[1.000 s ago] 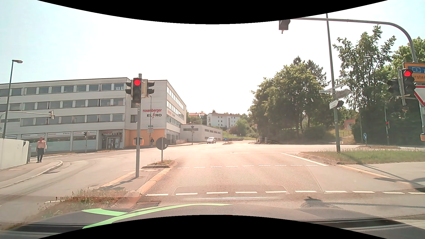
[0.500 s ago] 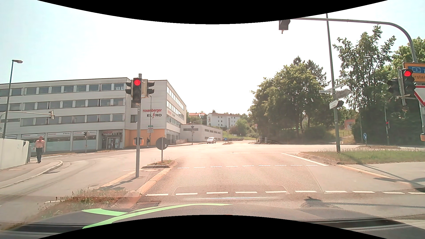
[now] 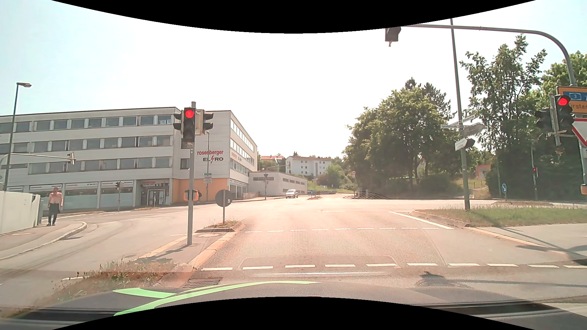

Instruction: Follow the waypoints while adhering to traffic rules and regulations

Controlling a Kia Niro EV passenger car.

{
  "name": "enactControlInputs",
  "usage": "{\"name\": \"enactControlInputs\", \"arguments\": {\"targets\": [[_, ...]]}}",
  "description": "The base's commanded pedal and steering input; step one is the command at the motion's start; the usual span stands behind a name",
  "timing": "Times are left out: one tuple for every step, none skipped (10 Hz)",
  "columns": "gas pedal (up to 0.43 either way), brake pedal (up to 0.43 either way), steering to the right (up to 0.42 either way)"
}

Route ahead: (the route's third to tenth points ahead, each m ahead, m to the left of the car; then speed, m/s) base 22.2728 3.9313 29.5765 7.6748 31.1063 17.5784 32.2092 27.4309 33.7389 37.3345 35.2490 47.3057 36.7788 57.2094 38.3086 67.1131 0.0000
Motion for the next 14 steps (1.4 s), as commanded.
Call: {"name": "enactControlInputs", "arguments": {"targets": [[0.0, 0.372, -0.008], [0.0, 0.372, -0.008], [0.0, 0.372, -0.008], [0.0, 0.372, -0.008], [0.0, 0.372, -0.008], [0.0, 0.372, -0.008], [0.0, 0.372, -0.008], [0.0, 0.372, -0.008], [0.0, 0.372, -0.008], [0.0, 0.372, -0.008], [0.0, 0.372, -0.008], [0.0, 0.372, -0.008], [0.0, 0.372, -0.008], [0.0, 0.372, -0.008]]}}
